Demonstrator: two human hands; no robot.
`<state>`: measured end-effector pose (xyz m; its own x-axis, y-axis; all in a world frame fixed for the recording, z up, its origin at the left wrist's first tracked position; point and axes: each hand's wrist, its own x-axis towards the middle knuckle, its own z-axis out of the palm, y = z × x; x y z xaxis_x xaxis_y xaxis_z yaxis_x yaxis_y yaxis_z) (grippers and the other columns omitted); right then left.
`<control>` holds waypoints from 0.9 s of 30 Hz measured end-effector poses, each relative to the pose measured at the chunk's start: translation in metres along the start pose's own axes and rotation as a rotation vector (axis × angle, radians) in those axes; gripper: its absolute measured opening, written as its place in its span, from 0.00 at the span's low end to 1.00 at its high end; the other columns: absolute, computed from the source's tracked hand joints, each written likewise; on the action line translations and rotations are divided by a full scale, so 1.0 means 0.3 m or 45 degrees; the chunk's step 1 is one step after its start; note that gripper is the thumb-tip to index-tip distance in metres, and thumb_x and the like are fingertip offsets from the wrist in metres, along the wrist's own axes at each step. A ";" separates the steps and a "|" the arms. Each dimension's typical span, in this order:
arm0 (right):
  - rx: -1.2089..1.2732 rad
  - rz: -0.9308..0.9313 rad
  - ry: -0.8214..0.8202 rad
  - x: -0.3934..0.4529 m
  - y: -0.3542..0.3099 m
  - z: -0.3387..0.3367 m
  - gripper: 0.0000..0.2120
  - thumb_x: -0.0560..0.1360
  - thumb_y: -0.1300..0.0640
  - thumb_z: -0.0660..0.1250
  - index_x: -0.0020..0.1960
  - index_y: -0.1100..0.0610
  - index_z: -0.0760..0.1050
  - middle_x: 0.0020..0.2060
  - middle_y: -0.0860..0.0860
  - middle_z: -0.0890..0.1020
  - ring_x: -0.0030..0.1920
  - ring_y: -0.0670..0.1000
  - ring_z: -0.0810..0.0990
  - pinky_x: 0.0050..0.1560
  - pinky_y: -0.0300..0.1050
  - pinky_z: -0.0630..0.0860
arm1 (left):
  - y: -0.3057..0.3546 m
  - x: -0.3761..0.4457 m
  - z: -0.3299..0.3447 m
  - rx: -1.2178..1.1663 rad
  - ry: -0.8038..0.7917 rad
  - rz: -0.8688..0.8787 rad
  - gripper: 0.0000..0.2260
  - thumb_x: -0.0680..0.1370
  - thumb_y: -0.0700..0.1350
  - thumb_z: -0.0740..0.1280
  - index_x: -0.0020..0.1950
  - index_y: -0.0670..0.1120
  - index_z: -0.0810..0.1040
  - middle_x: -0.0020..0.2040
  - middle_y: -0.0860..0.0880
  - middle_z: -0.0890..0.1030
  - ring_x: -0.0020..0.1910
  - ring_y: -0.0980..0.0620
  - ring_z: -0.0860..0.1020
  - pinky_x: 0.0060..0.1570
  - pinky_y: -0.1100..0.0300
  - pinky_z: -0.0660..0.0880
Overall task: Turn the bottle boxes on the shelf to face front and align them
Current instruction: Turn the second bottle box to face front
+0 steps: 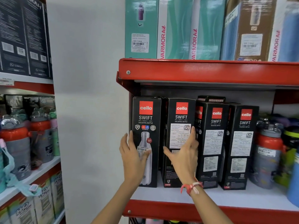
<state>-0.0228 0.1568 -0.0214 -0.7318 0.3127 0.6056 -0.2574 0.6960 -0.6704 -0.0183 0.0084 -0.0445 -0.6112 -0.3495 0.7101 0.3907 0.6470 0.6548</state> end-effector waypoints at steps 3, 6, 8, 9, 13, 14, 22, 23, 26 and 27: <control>0.252 -0.025 -0.020 -0.012 0.024 -0.069 0.59 0.60 0.44 0.79 0.76 0.44 0.40 0.68 0.58 0.68 0.56 0.58 0.78 0.51 0.54 0.79 | 0.036 -0.030 -0.014 0.036 0.099 0.220 0.32 0.71 0.44 0.74 0.72 0.45 0.64 0.72 0.43 0.64 0.70 0.49 0.59 0.67 0.53 0.64; 0.408 -0.069 -0.100 -0.044 0.051 -0.165 0.60 0.60 0.47 0.80 0.74 0.37 0.40 0.75 0.50 0.60 0.69 0.51 0.67 0.64 0.54 0.69 | 0.079 -0.043 -0.025 -0.155 -0.040 0.258 0.27 0.71 0.48 0.73 0.68 0.51 0.68 0.66 0.52 0.70 0.66 0.56 0.67 0.64 0.61 0.67; 0.488 -0.132 -0.142 -0.051 0.060 -0.225 0.59 0.58 0.46 0.80 0.73 0.32 0.41 0.76 0.48 0.61 0.74 0.51 0.61 0.68 0.55 0.63 | 0.111 -0.051 -0.021 -0.303 -0.229 0.197 0.29 0.70 0.51 0.73 0.68 0.52 0.68 0.66 0.55 0.72 0.65 0.59 0.70 0.64 0.60 0.70; 0.519 -0.166 -0.162 -0.047 0.062 -0.252 0.58 0.58 0.45 0.80 0.72 0.31 0.42 0.75 0.47 0.62 0.74 0.50 0.61 0.70 0.55 0.63 | 0.129 -0.054 -0.018 -0.370 -0.344 0.139 0.32 0.69 0.52 0.74 0.70 0.51 0.66 0.66 0.56 0.72 0.66 0.60 0.70 0.65 0.60 0.70; 0.640 -0.254 -0.327 0.006 0.085 -0.338 0.57 0.59 0.53 0.82 0.74 0.34 0.47 0.66 0.38 0.70 0.69 0.47 0.69 0.69 0.49 0.67 | 0.177 -0.051 -0.011 -0.575 -0.821 -0.006 0.37 0.68 0.47 0.76 0.72 0.53 0.61 0.67 0.57 0.74 0.67 0.58 0.72 0.65 0.57 0.70; 0.681 -0.269 -0.413 0.024 0.098 -0.350 0.57 0.60 0.55 0.82 0.74 0.34 0.48 0.64 0.37 0.70 0.68 0.46 0.70 0.68 0.47 0.68 | 0.183 -0.050 -0.014 -0.574 -0.890 0.002 0.35 0.68 0.47 0.77 0.71 0.54 0.63 0.65 0.57 0.76 0.66 0.57 0.73 0.65 0.56 0.71; 0.731 -0.246 -0.906 0.131 0.126 -0.339 0.51 0.70 0.63 0.74 0.74 0.33 0.44 0.68 0.32 0.67 0.68 0.37 0.68 0.68 0.42 0.68 | 0.230 -0.092 0.021 -0.440 -0.686 0.023 0.41 0.67 0.50 0.77 0.73 0.55 0.57 0.60 0.67 0.76 0.60 0.70 0.73 0.63 0.64 0.72; 0.691 -0.252 -0.888 0.147 0.121 -0.325 0.51 0.69 0.59 0.75 0.75 0.35 0.44 0.67 0.32 0.68 0.69 0.39 0.68 0.70 0.46 0.67 | 0.236 -0.084 0.033 -0.386 -0.648 0.045 0.43 0.68 0.49 0.77 0.75 0.55 0.54 0.59 0.71 0.73 0.56 0.75 0.72 0.60 0.72 0.70; 0.555 -0.273 -0.772 0.181 0.108 -0.273 0.50 0.67 0.54 0.77 0.76 0.38 0.47 0.66 0.39 0.74 0.67 0.45 0.72 0.70 0.54 0.68 | 0.244 -0.068 0.077 -0.289 -0.572 0.030 0.45 0.70 0.47 0.75 0.77 0.52 0.48 0.59 0.69 0.69 0.51 0.76 0.70 0.50 0.83 0.64; 0.515 -0.271 -0.727 0.187 0.108 -0.253 0.49 0.68 0.55 0.76 0.76 0.39 0.48 0.64 0.41 0.77 0.65 0.46 0.75 0.68 0.54 0.70 | 0.243 -0.066 0.096 -0.277 -0.548 0.002 0.45 0.70 0.46 0.75 0.77 0.52 0.47 0.60 0.65 0.70 0.54 0.72 0.70 0.51 0.81 0.65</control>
<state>-0.0242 0.2458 0.0234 -0.8265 -0.2657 0.4963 -0.5628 0.3763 -0.7360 0.0024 0.0821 -0.0183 -0.8220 -0.0064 0.5694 0.4988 0.4745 0.7253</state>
